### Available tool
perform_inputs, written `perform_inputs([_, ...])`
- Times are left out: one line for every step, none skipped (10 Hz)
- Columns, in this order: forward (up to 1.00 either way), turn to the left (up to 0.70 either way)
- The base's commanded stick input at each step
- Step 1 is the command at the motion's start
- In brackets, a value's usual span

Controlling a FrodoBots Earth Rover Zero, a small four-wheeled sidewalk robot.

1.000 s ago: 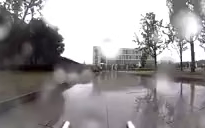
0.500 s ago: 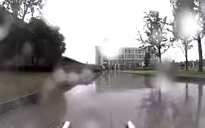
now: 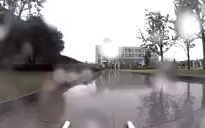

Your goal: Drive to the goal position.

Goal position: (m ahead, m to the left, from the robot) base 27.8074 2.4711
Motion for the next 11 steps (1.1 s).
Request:
perform_inputs([0.7, 0.0])
perform_inputs([0.7, 0.0])
perform_inputs([0.7, 0.0])
perform_inputs([0.7, 0.0])
perform_inputs([0.7, 0.0])
perform_inputs([0.7, 0.0])
perform_inputs([0.7, 0.0])
perform_inputs([0.7, 0.0])
perform_inputs([0.7, 0.0])
perform_inputs([0.7, 0.0])
perform_inputs([0.7, -0.03])
